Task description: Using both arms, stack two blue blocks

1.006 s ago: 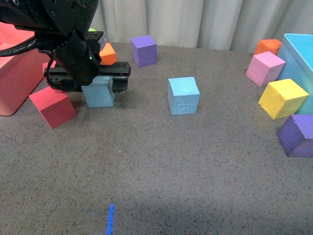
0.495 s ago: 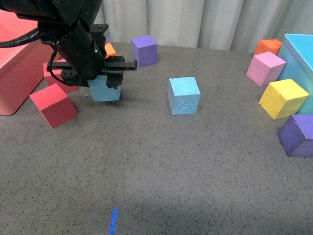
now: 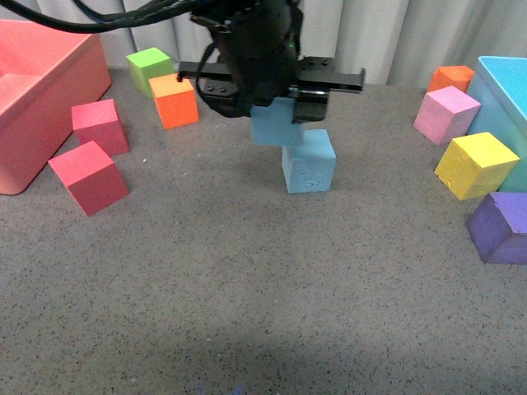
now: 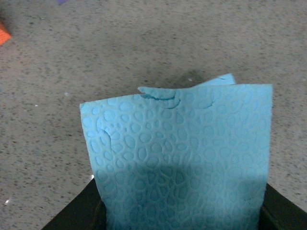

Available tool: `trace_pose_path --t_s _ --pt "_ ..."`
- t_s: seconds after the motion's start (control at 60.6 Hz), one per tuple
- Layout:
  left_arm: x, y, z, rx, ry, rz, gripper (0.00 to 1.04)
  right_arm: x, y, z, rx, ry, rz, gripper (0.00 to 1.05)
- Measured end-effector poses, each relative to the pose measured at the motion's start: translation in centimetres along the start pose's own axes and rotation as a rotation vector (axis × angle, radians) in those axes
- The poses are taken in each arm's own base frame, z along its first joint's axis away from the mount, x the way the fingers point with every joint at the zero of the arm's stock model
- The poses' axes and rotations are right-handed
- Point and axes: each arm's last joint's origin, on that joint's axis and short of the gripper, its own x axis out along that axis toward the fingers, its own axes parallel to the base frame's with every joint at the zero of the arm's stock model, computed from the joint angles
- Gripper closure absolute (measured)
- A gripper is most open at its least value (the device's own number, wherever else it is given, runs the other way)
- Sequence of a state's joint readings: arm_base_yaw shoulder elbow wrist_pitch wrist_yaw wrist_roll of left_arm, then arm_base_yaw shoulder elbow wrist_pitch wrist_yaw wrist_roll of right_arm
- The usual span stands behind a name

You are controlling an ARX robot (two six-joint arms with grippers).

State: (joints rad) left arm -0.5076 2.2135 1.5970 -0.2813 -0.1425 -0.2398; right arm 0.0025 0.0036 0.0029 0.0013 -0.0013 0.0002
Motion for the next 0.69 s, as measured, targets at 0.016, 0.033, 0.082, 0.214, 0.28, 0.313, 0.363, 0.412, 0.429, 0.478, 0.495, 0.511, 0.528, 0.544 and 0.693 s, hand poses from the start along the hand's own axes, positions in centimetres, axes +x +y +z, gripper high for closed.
trace_pose_path --t_s 0.016,0.033,0.082,0.214,0.28,0.313,0.363,0.412,0.429,0.478,0.495,0.511,0.528,0.544,0.693 --pt "0.0 -0.2 0.0 0.003 -0.001 -0.001 0.57 0.0 0.0 0.0 0.0 0.0 0.0 0.1" --pt "0.0 -0.5 0.1 0.006 -0.003 -0.001 0.57 0.0 0.0 0.0 0.0 0.0 0.0 0.1" --pt "0.1 -1.5 0.2 0.014 -0.005 -0.002 0.57 0.0 0.0 0.0 0.0 0.0 0.0 0.1" --pt "0.9 -2.8 0.1 0.027 0.006 0.009 0.57 0.0 0.0 0.0 0.0 0.0 0.0 0.1" --pt "1.7 -3.1 -0.2 0.027 0.021 0.024 0.58 0.0 0.0 0.0 0.0 0.0 0.0 0.1" --pt "2.1 -3.1 -0.2 0.027 0.025 0.034 0.58 0.0 0.0 0.0 0.0 0.0 0.0 0.1" --pt "2.5 -3.2 -0.2 0.023 0.034 0.041 0.58 0.0 0.0 0.0 0.0 0.0 0.0 0.1" --pt "2.7 -3.3 0.0 0.016 0.037 0.042 0.58 0.0 0.0 0.0 0.0 0.0 0.0 0.1" --pt "2.7 -3.3 0.1 0.015 0.034 0.041 0.58 0.0 0.0 0.0 0.0 0.0 0.0 0.1" --pt "2.6 -3.5 0.3 0.009 0.03 0.041 0.58 0.0 0.0 0.0 0.0 0.0 0.0 0.1" --pt "2.7 -3.5 0.4 0.006 0.03 0.041 0.58 0.0 0.0 0.0 0.0 0.0 0.0 0.1" --pt "2.6 -3.5 0.4 0.005 0.029 0.04 0.58 0.0 0.0 0.0 0.0 0.0 0.0 0.1" --pt "2.6 -3.6 0.6 0.002 0.027 0.039 0.58 0.0 0.0 0.0 0.0 0.0 0.0 0.1" --pt "2.6 -3.6 0.6 0.001 0.027 0.038 0.58 0.0 0.0 0.0 0.0 0.0 0.0 0.1" --pt "2.7 -4.0 0.6 0.003 0.033 0.032 0.58 0.0 0.0 0.0 0.0 0.0 0.0 0.1"
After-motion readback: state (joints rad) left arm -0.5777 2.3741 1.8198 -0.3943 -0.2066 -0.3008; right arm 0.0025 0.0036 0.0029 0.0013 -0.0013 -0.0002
